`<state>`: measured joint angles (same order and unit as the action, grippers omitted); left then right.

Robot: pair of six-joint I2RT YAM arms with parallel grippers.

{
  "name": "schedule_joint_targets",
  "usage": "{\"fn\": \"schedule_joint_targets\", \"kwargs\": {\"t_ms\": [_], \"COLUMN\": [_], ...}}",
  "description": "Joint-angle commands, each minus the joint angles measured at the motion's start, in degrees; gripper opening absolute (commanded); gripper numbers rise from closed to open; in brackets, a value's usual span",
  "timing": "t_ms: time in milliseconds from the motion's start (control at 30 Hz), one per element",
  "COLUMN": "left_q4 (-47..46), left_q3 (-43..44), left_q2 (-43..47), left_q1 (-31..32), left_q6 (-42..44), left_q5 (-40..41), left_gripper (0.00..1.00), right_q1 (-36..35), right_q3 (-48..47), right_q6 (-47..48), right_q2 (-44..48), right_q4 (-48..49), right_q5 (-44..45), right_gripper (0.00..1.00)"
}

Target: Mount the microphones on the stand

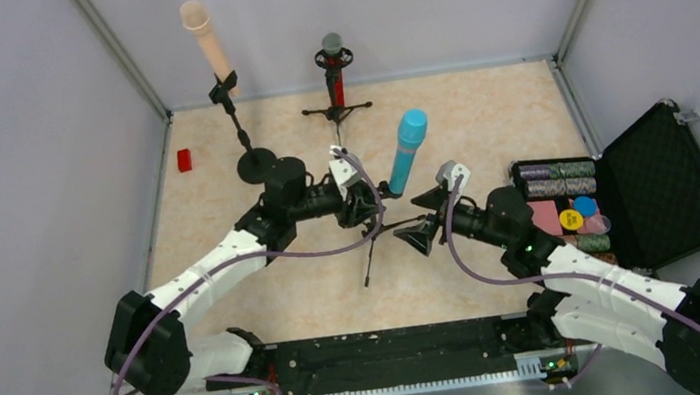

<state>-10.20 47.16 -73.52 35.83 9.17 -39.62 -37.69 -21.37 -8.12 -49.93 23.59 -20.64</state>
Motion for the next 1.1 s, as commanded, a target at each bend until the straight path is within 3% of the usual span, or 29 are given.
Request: {"fn": "schedule_joint_targets", "kwargs": {"t_ms": [0,1067], "left_q4": [-6.0,-13.0], "left_q3": [4.4,9.8], "left_q2": [4.3,4.8], "left_q1": [-0.1,0.0], "left_q6": [-0.3,-17.8], "left_q5": [-1.5,-0.8], "left_gripper": [0.00,0.00], "right_q1": [0.5,-2.3], "right_q3": [-2.0,-5.8], "right_q6": [1.2,1.4], "right_q2": [-1.4,-17.8], "right_q4": [5.5,25.0], "right_q5": [-3.3,1.1], "right_gripper": [0.85,0.66]}}
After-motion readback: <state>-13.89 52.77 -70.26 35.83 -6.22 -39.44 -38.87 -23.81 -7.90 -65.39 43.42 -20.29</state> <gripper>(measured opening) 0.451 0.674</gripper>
